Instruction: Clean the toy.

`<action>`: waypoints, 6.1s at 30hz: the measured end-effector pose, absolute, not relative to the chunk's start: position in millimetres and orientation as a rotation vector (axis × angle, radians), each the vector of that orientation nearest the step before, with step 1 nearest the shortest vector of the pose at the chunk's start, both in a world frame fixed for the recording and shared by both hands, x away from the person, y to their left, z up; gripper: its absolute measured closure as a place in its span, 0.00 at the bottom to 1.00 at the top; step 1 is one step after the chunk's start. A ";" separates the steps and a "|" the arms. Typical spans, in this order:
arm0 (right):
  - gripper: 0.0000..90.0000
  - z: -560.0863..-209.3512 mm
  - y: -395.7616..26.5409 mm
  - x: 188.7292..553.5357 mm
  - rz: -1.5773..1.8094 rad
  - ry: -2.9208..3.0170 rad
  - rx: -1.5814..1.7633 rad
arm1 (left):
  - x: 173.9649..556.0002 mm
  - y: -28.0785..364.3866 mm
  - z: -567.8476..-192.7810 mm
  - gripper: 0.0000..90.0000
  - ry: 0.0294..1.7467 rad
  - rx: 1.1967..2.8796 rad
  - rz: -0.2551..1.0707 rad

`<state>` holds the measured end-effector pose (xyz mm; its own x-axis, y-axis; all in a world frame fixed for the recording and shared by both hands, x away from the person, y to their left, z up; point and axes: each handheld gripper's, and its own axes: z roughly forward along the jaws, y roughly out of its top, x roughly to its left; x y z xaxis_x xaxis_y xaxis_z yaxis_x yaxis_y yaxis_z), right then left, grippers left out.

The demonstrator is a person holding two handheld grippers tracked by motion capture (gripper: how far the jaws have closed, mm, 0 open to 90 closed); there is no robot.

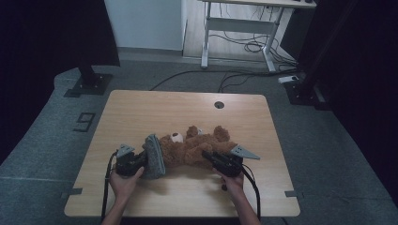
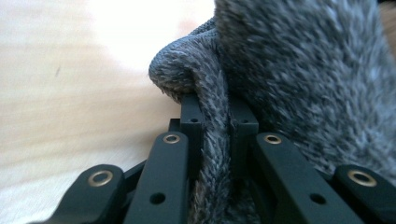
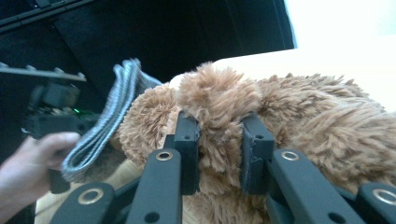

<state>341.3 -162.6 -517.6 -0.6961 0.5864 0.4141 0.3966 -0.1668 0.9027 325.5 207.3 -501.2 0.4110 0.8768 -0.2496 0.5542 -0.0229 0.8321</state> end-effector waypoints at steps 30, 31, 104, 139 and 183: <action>0.81 -517.9 -164.4 342.4 1.974 1.933 1.169 | 334.8 121.6 -486.7 0.88 1.081 1.734 0.299; 0.81 -518.1 -163.6 342.1 1.971 1.939 1.163 | 331.4 127.8 -488.4 0.88 1.068 1.734 0.302; 0.66 -519.6 -237.8 341.4 1.697 1.847 1.311 | 341.9 159.2 -439.9 0.88 1.078 1.691 0.341; 0.68 -520.6 -237.3 343.1 1.693 1.860 1.334 | 354.1 -5.2 -449.4 0.88 0.846 2.067 0.298; 0.69 -527.5 -242.1 348.4 1.741 1.873 1.337 | 346.0 27.5 -403.0 0.88 0.797 1.926 0.268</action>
<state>348.4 -242.1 -527.5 -0.5452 0.7441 0.3861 0.4393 -0.1387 0.8876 346.0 27.5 -403.0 0.7588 0.6336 -0.1508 0.4131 -0.2892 0.8635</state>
